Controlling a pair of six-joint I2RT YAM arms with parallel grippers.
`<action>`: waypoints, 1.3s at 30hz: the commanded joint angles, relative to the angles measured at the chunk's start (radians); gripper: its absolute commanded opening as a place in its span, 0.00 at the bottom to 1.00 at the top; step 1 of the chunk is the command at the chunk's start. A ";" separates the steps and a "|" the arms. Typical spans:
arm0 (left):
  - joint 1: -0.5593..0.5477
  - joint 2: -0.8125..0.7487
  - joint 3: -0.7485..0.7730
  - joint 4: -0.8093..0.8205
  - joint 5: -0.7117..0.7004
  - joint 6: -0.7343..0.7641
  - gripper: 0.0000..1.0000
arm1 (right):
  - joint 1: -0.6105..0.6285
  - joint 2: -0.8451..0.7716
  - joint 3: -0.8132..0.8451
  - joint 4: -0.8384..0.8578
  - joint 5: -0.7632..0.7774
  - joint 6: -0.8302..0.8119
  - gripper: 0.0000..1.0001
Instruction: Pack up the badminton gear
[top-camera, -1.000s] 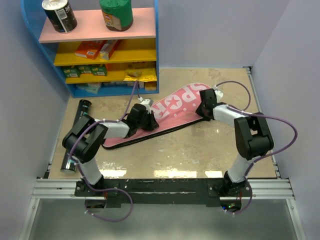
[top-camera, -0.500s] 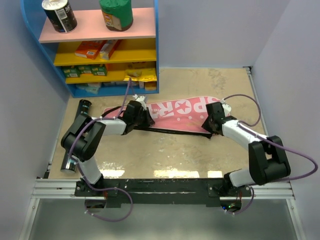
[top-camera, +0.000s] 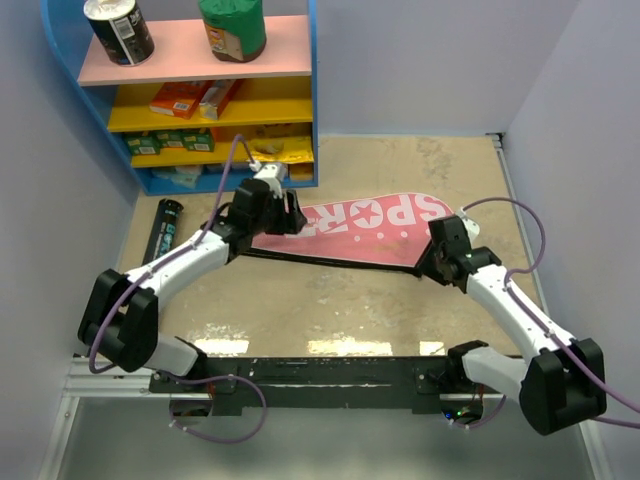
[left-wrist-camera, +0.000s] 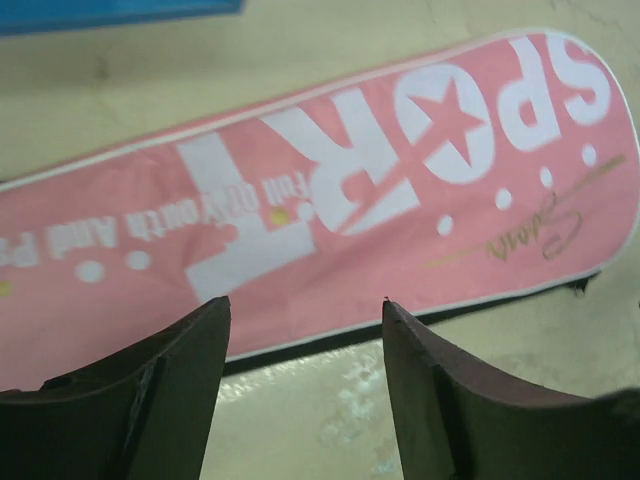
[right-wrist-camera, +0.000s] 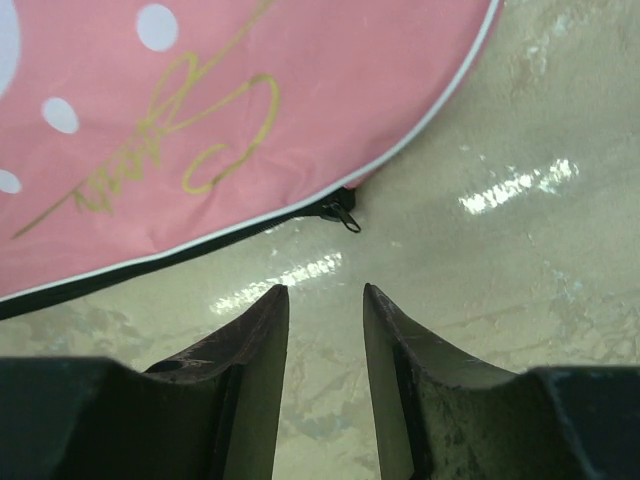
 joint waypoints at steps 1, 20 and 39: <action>0.099 -0.008 0.060 -0.142 -0.053 0.064 0.70 | -0.002 0.033 -0.004 -0.064 0.018 0.028 0.40; 0.285 0.101 0.043 -0.078 0.122 0.084 0.71 | -0.002 0.176 -0.046 0.124 0.018 -0.052 0.38; 0.285 0.089 0.034 -0.076 0.132 0.092 0.70 | -0.001 0.332 0.012 0.169 0.048 -0.097 0.22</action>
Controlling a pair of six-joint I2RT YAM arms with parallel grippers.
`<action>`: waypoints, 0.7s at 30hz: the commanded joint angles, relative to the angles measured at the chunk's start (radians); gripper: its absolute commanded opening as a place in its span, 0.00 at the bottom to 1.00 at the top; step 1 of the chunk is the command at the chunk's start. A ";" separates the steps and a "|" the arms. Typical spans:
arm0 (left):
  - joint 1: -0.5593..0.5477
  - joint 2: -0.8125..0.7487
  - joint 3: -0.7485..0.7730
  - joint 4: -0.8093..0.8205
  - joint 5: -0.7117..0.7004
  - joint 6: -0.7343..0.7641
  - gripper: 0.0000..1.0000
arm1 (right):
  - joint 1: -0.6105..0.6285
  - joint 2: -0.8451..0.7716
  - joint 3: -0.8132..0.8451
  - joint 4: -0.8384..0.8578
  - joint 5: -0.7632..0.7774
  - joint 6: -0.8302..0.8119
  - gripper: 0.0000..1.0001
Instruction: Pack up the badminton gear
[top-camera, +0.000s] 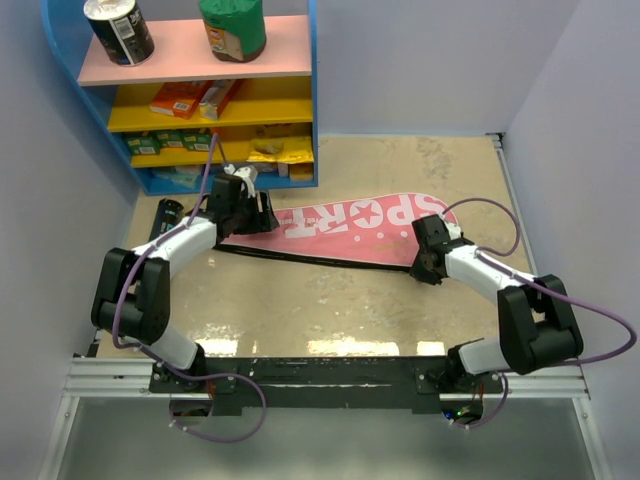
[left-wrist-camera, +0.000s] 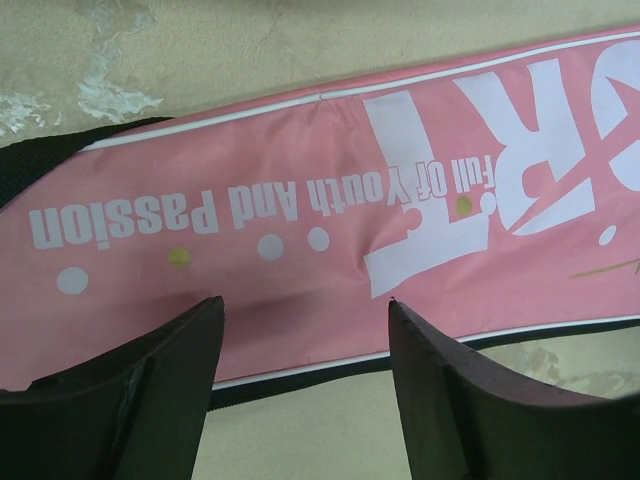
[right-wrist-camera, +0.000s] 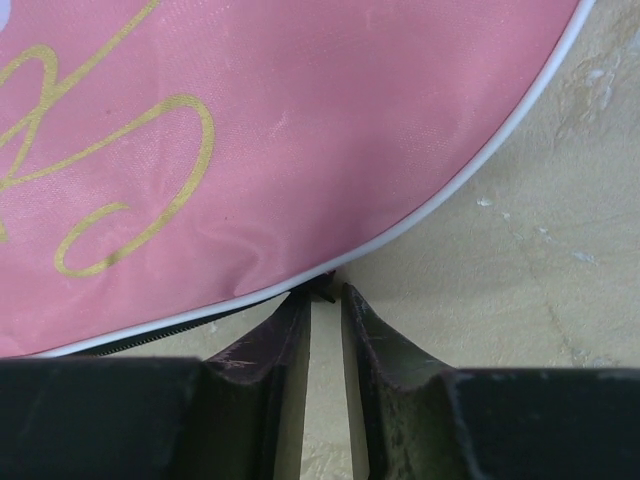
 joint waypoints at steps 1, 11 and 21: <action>0.005 -0.047 -0.008 0.029 0.018 0.016 0.70 | -0.001 0.016 0.037 0.029 0.024 -0.019 0.20; 0.007 -0.050 -0.009 0.029 0.015 0.017 0.70 | -0.002 0.008 0.029 0.052 -0.019 -0.046 0.03; 0.007 -0.012 0.070 -0.049 -0.083 0.066 0.68 | -0.001 -0.065 0.003 0.069 -0.051 -0.058 0.00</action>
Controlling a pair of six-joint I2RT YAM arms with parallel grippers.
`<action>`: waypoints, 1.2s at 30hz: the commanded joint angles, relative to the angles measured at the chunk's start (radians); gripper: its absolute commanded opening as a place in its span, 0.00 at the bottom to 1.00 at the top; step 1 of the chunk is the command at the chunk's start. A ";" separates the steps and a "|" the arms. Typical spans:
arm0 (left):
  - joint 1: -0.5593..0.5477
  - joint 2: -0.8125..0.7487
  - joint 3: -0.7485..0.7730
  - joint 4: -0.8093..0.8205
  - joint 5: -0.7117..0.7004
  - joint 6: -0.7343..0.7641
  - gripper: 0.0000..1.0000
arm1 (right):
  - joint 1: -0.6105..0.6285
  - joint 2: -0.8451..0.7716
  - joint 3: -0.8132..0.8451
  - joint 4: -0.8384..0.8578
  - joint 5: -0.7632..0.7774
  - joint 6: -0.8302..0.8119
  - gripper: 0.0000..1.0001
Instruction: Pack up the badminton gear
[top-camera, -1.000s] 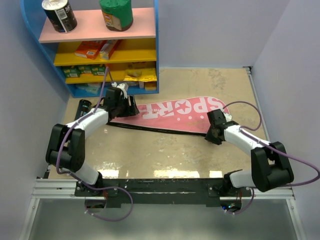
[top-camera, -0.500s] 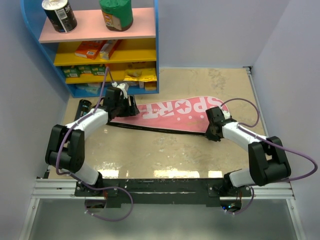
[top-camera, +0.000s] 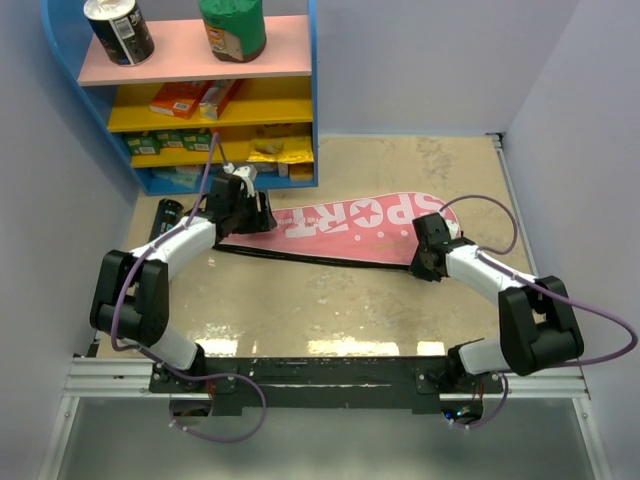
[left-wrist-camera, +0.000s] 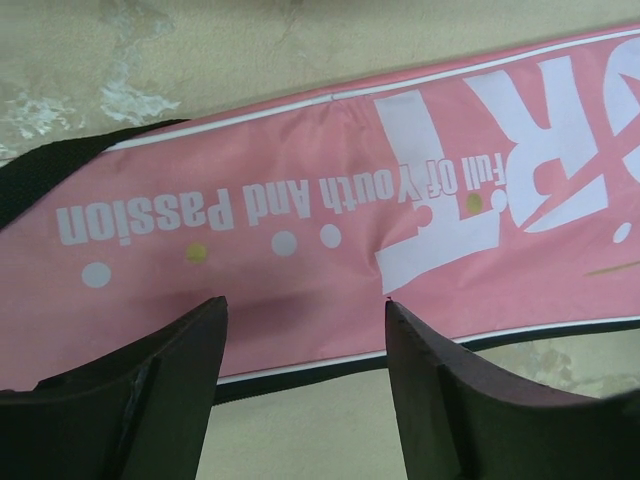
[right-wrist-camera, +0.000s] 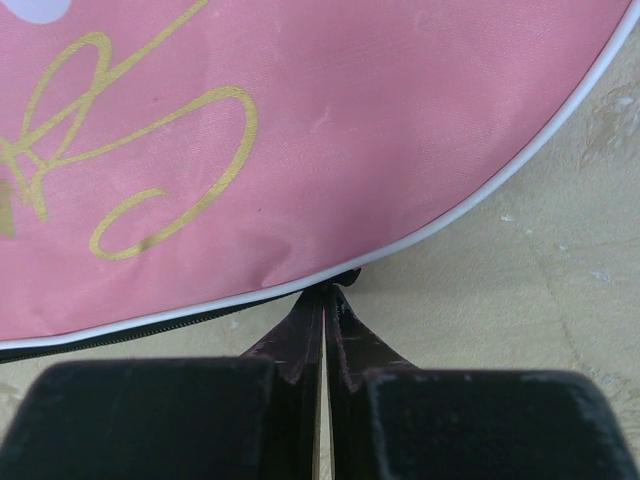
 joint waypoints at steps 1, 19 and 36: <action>0.005 0.011 0.099 -0.051 -0.088 0.058 0.68 | -0.002 -0.077 -0.012 0.041 -0.018 -0.015 0.00; 0.011 0.181 0.158 -0.111 -0.352 0.193 0.76 | -0.002 -0.105 -0.026 0.063 -0.064 -0.035 0.00; -0.033 0.262 0.106 -0.120 -0.260 0.202 0.74 | 0.114 -0.045 0.055 0.078 -0.103 -0.001 0.00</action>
